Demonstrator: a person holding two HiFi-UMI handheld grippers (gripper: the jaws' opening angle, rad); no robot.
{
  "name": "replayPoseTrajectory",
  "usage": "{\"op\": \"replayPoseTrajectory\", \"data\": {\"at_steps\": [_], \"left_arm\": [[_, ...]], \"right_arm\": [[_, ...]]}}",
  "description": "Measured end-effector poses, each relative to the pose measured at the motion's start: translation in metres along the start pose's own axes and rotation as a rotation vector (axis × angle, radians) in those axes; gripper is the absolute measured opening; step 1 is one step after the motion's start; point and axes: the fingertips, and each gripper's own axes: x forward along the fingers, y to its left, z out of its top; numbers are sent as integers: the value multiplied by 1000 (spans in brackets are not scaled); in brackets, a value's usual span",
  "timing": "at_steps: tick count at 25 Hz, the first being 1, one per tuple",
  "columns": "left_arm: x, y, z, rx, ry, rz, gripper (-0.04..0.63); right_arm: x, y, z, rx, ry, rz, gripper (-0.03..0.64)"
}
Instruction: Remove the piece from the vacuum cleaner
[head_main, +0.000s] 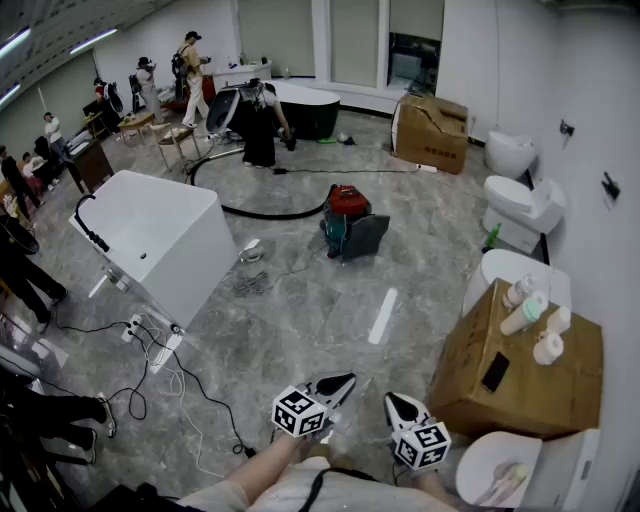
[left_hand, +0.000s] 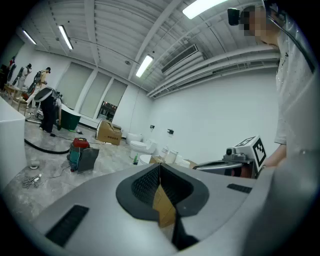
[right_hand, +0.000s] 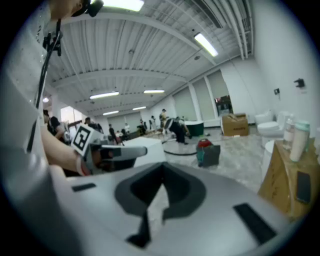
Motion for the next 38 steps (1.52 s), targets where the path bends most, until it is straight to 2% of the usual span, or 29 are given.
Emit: {"op": "replayPoseTrajectory", "data": {"at_steps": [12, 16, 23, 33, 38], "left_arm": [[-8, -3, -12, -35, 8, 13, 23], [-1, -6, -9, 0, 3, 4, 23], [7, 4, 19, 14, -73, 27, 24], [45, 44, 8, -48, -60, 56, 24], [100, 79, 18, -67, -45, -21, 23]], "right_arm": [[-5, 7, -9, -16, 26, 3, 14], [-9, -2, -7, -21, 11, -39, 14], [-14, -18, 17, -52, -44, -96, 14], [-1, -73, 12, 9, -14, -169, 15], [44, -126, 30, 18, 14, -197, 15]]}}
